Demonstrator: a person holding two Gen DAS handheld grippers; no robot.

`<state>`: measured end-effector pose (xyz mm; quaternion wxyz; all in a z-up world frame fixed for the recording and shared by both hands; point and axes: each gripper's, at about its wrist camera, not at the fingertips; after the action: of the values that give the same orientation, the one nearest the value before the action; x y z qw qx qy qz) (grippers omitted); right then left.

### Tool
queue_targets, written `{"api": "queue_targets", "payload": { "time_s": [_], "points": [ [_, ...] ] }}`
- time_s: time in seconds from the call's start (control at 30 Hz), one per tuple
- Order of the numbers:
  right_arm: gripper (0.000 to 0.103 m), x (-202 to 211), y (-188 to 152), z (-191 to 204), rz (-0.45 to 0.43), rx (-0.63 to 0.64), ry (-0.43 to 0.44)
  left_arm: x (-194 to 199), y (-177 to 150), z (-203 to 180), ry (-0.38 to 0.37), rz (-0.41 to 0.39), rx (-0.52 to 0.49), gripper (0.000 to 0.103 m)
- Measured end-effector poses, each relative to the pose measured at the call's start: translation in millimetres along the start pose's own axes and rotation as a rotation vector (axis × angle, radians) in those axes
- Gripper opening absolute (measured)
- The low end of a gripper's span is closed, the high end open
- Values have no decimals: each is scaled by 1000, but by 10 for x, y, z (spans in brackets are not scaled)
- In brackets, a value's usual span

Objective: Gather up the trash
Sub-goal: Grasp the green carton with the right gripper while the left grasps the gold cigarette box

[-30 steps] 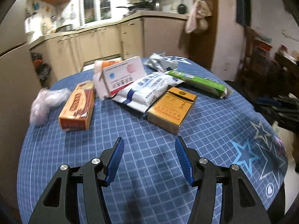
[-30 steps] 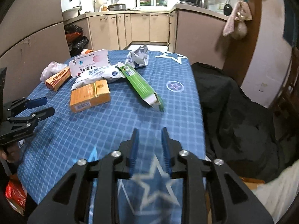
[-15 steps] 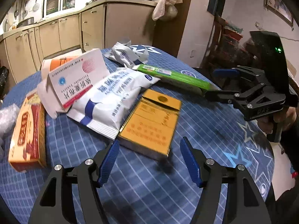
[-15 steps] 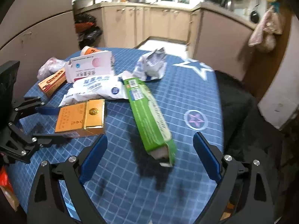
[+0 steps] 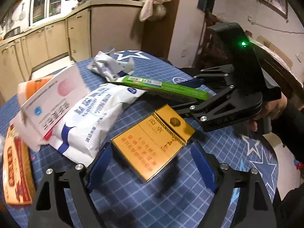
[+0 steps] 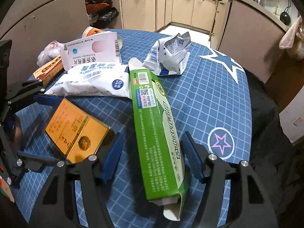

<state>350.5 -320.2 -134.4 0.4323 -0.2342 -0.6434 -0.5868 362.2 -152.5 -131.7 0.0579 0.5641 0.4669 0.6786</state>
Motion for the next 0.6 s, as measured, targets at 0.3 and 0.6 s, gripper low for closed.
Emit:
{"api": "queue_targets", "payload": {
  "time_s": [0.3, 0.6],
  "points": [
    [32, 123, -121, 51, 2, 24, 41, 67, -189, -223, -179, 63, 39, 92],
    [33, 224, -265, 183, -11, 85, 11, 645, -502, -737, -72, -7, -68, 92]
  ]
}}
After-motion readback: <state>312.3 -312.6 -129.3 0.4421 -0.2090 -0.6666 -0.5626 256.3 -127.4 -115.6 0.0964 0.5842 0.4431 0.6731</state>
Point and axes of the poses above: each gripper's, at about its wrist camera, not at the fingertips, and x roughly against the way its jaws point, z to its left, y to its top, and after that the axes turned 5 degrees about -x, right-handed
